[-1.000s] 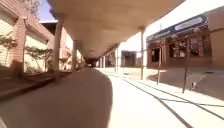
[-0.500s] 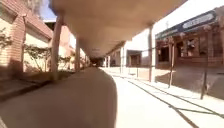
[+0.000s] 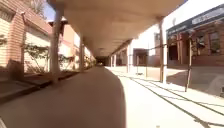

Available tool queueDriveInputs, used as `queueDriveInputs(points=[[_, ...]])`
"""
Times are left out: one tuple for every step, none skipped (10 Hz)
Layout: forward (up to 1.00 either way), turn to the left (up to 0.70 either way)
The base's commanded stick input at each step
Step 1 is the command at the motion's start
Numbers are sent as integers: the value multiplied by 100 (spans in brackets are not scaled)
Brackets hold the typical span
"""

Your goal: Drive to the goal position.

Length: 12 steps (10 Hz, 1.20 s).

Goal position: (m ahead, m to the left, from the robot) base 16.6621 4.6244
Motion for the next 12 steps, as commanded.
queueDriveInputs(points=[[85, 0], [85, 0], [85, 0], [85, 0], [85, 0], [85, 0], [85, 0], [85, 0], [85, 0], [85, 0], [85, 0], [85, 0]])
